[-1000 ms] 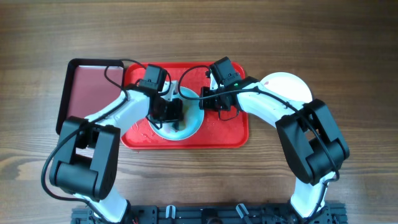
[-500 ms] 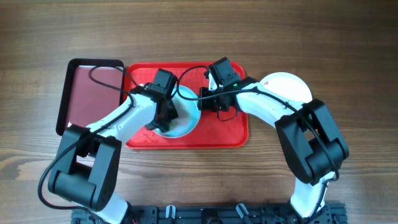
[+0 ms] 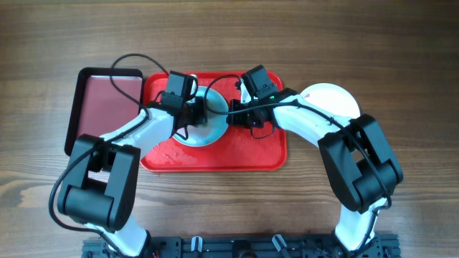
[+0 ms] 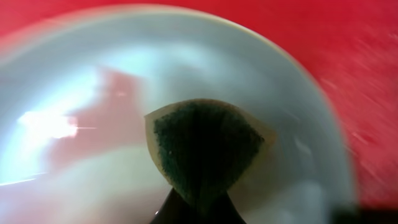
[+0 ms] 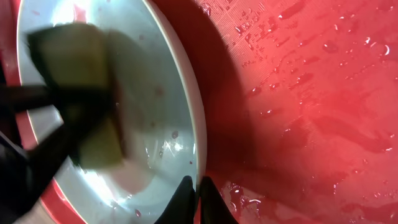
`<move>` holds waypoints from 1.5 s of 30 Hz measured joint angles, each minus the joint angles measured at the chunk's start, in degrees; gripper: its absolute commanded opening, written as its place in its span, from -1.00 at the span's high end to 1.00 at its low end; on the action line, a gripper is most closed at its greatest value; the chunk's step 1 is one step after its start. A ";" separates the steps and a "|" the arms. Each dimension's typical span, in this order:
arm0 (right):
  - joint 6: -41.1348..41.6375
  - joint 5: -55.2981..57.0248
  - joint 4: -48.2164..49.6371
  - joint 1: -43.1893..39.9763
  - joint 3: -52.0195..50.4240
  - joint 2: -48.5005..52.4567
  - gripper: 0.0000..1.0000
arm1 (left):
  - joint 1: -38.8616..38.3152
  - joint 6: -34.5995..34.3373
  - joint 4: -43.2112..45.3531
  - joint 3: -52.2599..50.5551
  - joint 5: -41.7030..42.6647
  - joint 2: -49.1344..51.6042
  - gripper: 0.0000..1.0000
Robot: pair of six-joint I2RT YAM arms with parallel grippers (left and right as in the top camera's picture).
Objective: Clean dirty plates on tray and stack at the side
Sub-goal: 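Scrub the tilted plate with the sponge in the left gripper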
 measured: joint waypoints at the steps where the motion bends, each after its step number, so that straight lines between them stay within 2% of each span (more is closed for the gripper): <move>1: -0.04 0.02 0.02 0.07 0.00 0.00 0.91 | -0.02 2.54 -0.07 0.11 5.44 0.42 0.92; 5: -0.24 0.04 0.02 0.15 0.02 0.00 0.91 | -0.35 7.13 -3.30 0.13 18.84 1.51 0.92; 9: -0.85 0.04 0.00 0.26 0.02 0.00 0.91 | -0.20 8.87 -4.59 0.22 20.70 1.79 0.92; 12: -1.29 0.04 0.00 0.26 0.02 0.00 0.91 | 1.20 5.11 -5.22 3.39 11.91 2.21 0.92; 16: -1.31 0.04 0.00 0.26 0.02 0.00 0.91 | 3.69 -2.32 -9.62 7.13 -8.00 2.56 0.92; 19: -1.38 0.00 0.20 0.57 0.02 0.00 0.91 | 3.45 -4.96 -19.12 8.87 -14.71 2.36 0.92; 22: -1.73 -0.24 0.20 1.46 0.02 0.00 0.91 | 3.37 -7.63 -26.49 9.42 -16.37 1.81 0.92; 24: -1.92 -0.22 0.17 1.44 0.02 0.00 0.91 | 3.52 -7.37 -28.96 9.49 -14.40 1.68 0.92; 25: -1.97 -0.15 -0.02 1.36 0.02 0.00 0.91 | 4.02 -5.07 -29.46 9.46 -11.30 1.66 0.92; 30: -2.19 0.04 -0.07 1.01 0.02 0.00 0.91 | 4.79 8.31 -30.08 8.28 10.93 2.23 0.92; 34: -2.21 0.17 -0.09 1.01 0.02 0.00 0.91 | 2.80 8.44 -27.02 7.61 15.13 2.78 0.92; 38: -2.14 0.81 0.13 0.74 0.02 0.00 0.91 | 0.66 -3.52 -20.37 7.48 7.91 2.43 0.92; 41: -2.14 0.87 0.13 0.74 0.02 0.00 0.91 | -1.66 -13.09 -15.87 8.13 -8.28 2.27 0.92; 45: -2.14 0.85 0.15 0.74 0.02 0.00 0.91 | -3.17 -16.94 -18.56 8.17 -25.31 2.34 0.92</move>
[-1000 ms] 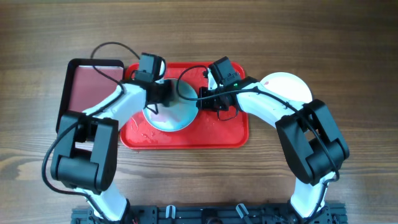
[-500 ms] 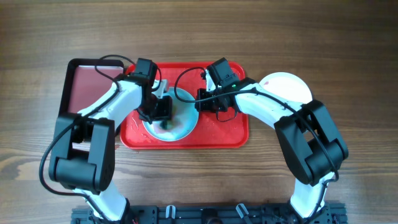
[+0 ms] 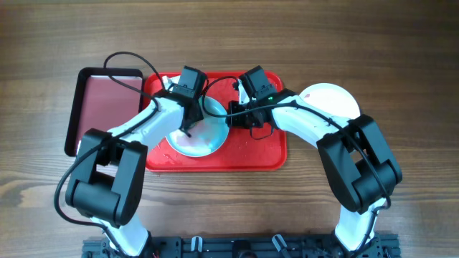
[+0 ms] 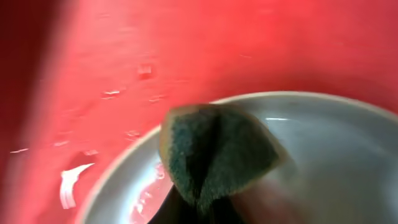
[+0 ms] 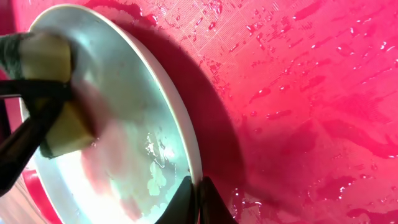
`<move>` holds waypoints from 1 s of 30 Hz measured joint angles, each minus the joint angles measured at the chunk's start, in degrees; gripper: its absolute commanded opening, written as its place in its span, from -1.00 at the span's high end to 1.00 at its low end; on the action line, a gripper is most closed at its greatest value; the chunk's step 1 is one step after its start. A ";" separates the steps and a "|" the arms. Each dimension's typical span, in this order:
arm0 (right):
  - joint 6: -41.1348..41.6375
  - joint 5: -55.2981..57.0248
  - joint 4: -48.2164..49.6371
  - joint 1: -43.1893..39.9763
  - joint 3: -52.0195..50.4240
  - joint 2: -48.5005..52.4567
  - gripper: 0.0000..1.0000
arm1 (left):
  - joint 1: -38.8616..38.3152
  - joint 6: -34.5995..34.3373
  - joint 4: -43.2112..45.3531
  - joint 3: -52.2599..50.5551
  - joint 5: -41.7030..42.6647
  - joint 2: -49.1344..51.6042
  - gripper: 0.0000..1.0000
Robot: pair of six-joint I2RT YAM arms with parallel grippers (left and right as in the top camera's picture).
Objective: Clean dirty plates on tray and stack at the side
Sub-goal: 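Scrub the tilted plate with the sponge in the left gripper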
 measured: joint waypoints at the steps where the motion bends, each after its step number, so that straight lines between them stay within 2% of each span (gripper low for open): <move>1: 0.00 -0.02 0.04 0.17 0.00 0.00 0.91 | -0.09 -0.09 -2.23 0.00 -2.86 0.04 0.92; 3: 0.00 -0.35 -0.02 0.57 0.00 0.00 0.91 | -0.09 1.97 -4.83 0.13 -3.28 0.04 0.92; 6: -0.04 -0.42 -0.15 0.52 0.00 0.00 0.91 | 0.46 11.21 -8.90 0.83 2.78 -0.31 0.92; 10: -0.68 -0.17 -0.59 0.09 0.00 0.00 0.92 | 1.64 24.37 -11.23 0.83 22.75 -0.87 0.92; 12: -0.90 -0.13 -0.61 0.00 0.00 0.00 0.92 | 1.53 28.09 -9.42 0.24 31.50 -0.52 0.92; 16: -1.07 0.02 -0.63 0.00 0.00 0.00 0.91 | 0.81 28.92 1.42 -0.83 38.75 0.63 0.92; 19: -1.05 0.04 -0.59 0.00 0.00 0.00 0.91 | 0.35 22.27 7.28 -1.05 34.62 0.98 0.92; 21: -1.05 0.02 -0.57 0.00 0.00 0.00 0.91 | -0.04 15.78 7.50 -0.57 25.55 0.70 0.92; 23: -1.05 0.02 -0.57 0.00 0.00 0.00 0.91 | -0.07 8.41 3.06 0.26 11.30 0.17 0.92; 26: -1.05 0.02 -0.33 0.22 0.00 0.00 0.91 | -0.15 3.63 -3.39 0.61 0.76 0.07 0.92; 28: -1.07 -0.13 -0.17 0.59 0.00 0.00 0.91 | -0.28 2.43 -7.10 0.66 -2.03 0.04 0.92; 30: -1.09 -0.20 -0.22 0.59 0.00 0.00 0.92 | -0.22 3.82 -9.29 0.94 1.05 -0.09 0.92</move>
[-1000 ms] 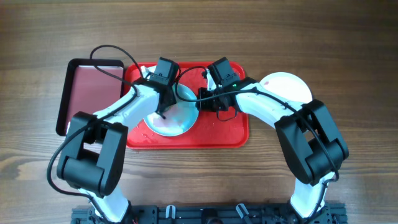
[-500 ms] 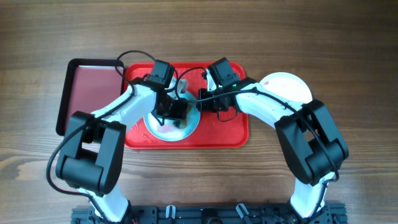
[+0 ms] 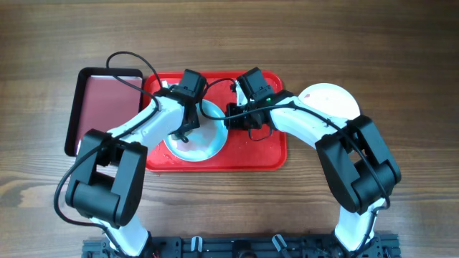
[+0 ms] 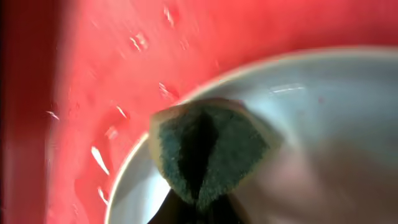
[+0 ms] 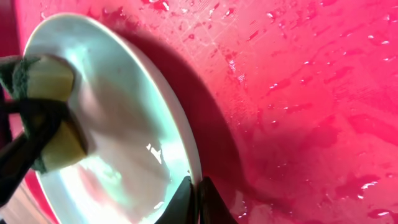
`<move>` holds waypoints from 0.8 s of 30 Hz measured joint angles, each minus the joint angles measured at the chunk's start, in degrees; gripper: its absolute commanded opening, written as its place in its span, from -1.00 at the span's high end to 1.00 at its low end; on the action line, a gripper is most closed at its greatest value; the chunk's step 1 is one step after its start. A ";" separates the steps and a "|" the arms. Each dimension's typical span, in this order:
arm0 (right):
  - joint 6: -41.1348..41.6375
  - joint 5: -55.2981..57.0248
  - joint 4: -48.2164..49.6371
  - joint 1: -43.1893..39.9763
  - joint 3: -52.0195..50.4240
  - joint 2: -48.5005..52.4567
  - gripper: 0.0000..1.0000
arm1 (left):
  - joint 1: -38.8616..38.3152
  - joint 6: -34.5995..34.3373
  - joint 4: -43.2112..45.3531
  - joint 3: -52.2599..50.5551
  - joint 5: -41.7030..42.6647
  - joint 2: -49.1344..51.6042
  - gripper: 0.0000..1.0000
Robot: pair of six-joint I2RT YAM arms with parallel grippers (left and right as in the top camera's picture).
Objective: Clean dirty plates on tray and stack at the side
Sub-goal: 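Scrub the tilted plate with the sponge in the left gripper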
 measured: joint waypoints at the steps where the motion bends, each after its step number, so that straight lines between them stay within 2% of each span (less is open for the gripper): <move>1: 0.00 -0.04 0.02 -0.11 0.00 0.00 0.92 | 0.44 1.27 -1.16 0.07 3.41 -0.33 0.92; 6: -0.22 0.48 -0.02 -0.59 0.00 0.00 0.92 | 1.62 12.39 -1.01 -0.68 32.28 -0.35 0.92; 9: -0.24 0.50 -0.04 -0.59 0.00 0.00 0.91 | 1.49 13.22 4.68 -1.66 39.50 0.46 0.92; 11: -0.20 0.55 0.04 -0.59 0.00 0.00 0.92 | 1.09 11.10 10.05 -2.21 41.33 1.03 0.92; 13: -0.15 0.68 0.09 -0.59 0.00 0.00 0.91 | 0.72 6.82 14.71 -2.32 38.86 1.38 0.92; 15: -0.17 0.68 0.09 -0.59 0.00 0.00 0.91 | 0.13 1.92 16.50 -1.97 32.52 1.20 0.92; 17: -0.17 0.68 0.09 -0.59 0.00 0.00 0.91 | -0.11 -1.11 16.57 -1.31 20.79 0.66 0.92; 21: -0.17 0.61 0.26 -0.57 0.00 0.00 0.92 | -0.09 -3.08 10.36 -0.66 3.41 0.28 0.92; 24: -0.17 0.22 0.26 0.07 0.00 0.00 0.91 | -0.28 -3.52 6.38 -0.33 0.76 0.17 0.92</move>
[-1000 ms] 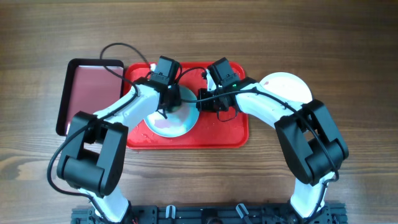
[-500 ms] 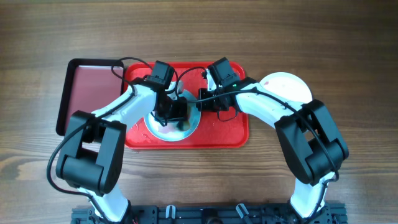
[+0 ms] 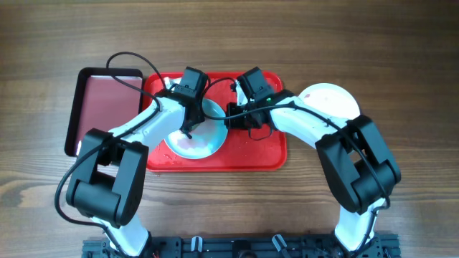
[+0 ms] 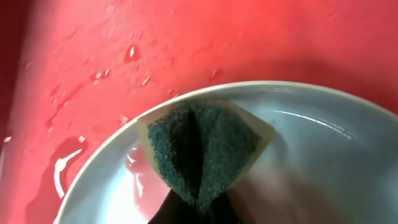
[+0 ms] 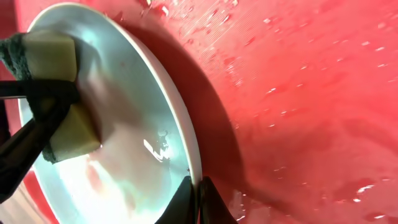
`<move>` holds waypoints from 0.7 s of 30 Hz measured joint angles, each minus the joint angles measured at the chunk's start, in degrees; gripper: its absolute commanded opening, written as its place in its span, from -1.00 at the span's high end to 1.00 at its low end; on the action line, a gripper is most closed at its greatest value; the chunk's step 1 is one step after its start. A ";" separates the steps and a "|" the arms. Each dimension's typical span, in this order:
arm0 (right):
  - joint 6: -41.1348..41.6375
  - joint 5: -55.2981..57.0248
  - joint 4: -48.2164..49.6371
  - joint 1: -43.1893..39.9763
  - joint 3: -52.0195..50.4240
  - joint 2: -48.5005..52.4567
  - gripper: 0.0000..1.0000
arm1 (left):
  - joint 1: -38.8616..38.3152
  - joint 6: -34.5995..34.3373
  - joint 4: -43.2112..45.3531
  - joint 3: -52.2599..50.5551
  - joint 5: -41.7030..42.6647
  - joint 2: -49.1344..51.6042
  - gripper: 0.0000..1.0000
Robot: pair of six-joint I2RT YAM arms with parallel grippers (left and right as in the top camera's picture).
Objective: Clean dirty plates on tray and stack at the side
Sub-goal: 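Scrub the tilted plate with the sponge in the left gripper, then lift the plate with the right gripper and carry it right off the tray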
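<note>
A pale plate [image 3: 195, 136] lies tilted on the wet red tray [image 3: 251, 154]. My right gripper [image 5: 196, 186] is shut on the plate's rim [image 5: 186, 140], holding that side up off the tray. My left gripper [image 4: 196, 208] is shut on a folded sponge [image 4: 202, 146], green scouring side toward the camera, yellow foam [image 5: 53, 53] showing in the right wrist view. The sponge presses on the plate's inner face near its far edge [image 4: 249, 90]. Water films the plate [image 5: 134, 180].
A white plate [image 3: 331, 100] sits on the wooden table right of the tray. A dark-rimmed tray with a maroon floor [image 3: 100, 107] lies left of the red tray. Water drops dot the red tray [image 4: 93, 74].
The sponge in my left gripper has shifted a little on the plate, sitting fully inside the rim near the far edge. The right gripper still pinches the plate's rim.
First the sponge was at the middle of the plate, with the right gripper holding the rim. Then it sat at the plate's edge, overlapping the rim. It stayed near that edge afterwards and now rests just inside it. The plate has remained tilted throughout.
</note>
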 measured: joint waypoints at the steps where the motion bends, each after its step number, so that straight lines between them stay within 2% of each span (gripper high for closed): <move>1: 0.00 -0.04 -0.02 0.00 0.00 0.00 0.91 | 0.02 0.07 -0.74 0.07 0.59 -0.02 0.92; 3: -0.02 -0.02 -0.35 -0.07 0.00 0.00 0.91 | 0.81 2.67 -1.68 0.13 5.60 -0.37 0.92; 5: -0.02 -0.02 -0.72 -0.07 0.00 0.00 0.91 | 1.68 10.25 -2.91 0.61 17.46 -0.55 0.92; 7: -0.02 -0.02 -1.07 -0.07 0.00 0.00 0.91 | 1.70 15.45 -5.42 1.75 25.16 -0.09 0.92; 10: -0.02 -0.02 -1.31 -0.07 0.00 0.00 0.92 | 3.61 18.38 -8.87 6.03 30.82 0.46 0.92; 14: -0.02 -0.02 -2.36 -0.17 0.00 0.00 0.89 | 13.88 19.43 -10.05 16.06 32.41 0.22 0.92; 16: 0.00 -0.02 -2.89 -0.17 0.00 0.00 0.70 | 19.98 19.63 -10.05 16.85 31.98 0.11 0.92; 19: 0.20 0.00 -3.50 0.00 0.00 0.00 0.65 | 25.18 19.63 -13.42 16.85 31.10 0.11 0.92; 21: 0.22 0.00 -3.65 0.44 0.00 0.00 0.91 | 24.81 19.63 -13.75 16.85 31.12 0.11 0.92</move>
